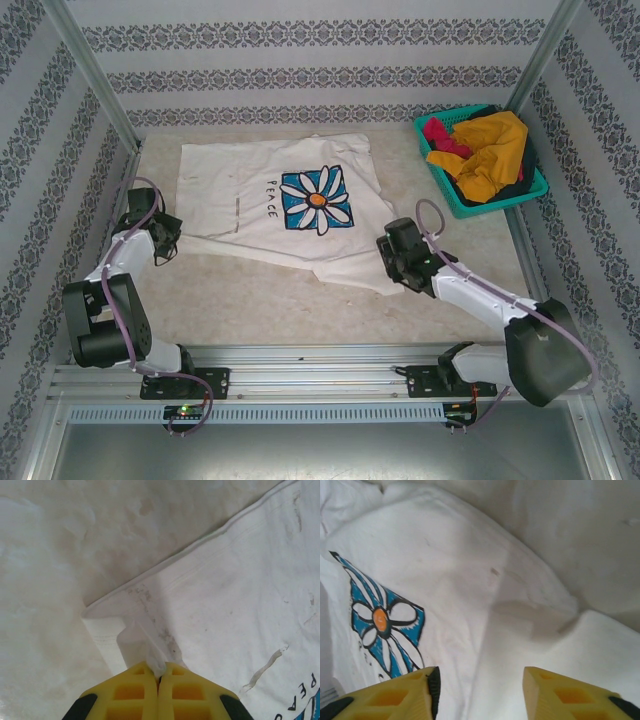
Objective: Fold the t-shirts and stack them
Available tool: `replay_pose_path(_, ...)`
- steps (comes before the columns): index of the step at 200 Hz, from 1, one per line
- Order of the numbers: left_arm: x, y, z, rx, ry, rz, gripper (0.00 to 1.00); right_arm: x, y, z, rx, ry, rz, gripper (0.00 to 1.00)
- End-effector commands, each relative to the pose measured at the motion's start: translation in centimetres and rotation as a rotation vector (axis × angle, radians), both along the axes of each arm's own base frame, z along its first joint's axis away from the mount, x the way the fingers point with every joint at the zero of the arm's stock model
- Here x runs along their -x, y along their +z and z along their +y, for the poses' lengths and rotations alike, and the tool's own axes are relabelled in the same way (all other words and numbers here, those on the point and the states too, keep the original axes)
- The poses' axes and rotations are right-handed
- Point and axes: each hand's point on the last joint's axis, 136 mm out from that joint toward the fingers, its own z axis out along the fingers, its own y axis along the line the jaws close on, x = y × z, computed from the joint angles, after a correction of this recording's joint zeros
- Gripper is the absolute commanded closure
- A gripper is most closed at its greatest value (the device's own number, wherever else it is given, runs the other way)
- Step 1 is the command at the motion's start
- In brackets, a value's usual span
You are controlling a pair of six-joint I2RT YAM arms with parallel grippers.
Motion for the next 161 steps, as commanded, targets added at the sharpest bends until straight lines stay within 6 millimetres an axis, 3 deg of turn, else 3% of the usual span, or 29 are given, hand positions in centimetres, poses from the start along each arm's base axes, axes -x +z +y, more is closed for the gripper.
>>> replay_pose_path(1,0.9,0.0,0.3,-0.007,0.019,0.009,1.00,2.6,-2.4,-1.5,0.067,-0.018,0.084,0.57)
replay_pose_path(47,1.0,-0.2,0.2,-0.006,0.016,0.010,1.00,4.8,-4.8,-1.2,0.046,0.000,0.204,0.57)
replay_pose_path(111,1.4,-1.1,0.0,0.007,0.021,0.016,1.00,5.3,-7.4,-0.4,-0.043,0.003,0.330,0.48)
replay_pose_path(138,1.3,-1.0,0.0,0.007,0.020,0.013,1.00,6.7,-8.6,-0.5,-0.093,-0.030,0.421,0.45)
replay_pose_path(161,1.2,-0.6,0.1,0.002,0.020,0.005,1.00,8.6,-9.5,-0.1,-0.169,-0.044,0.527,0.48)
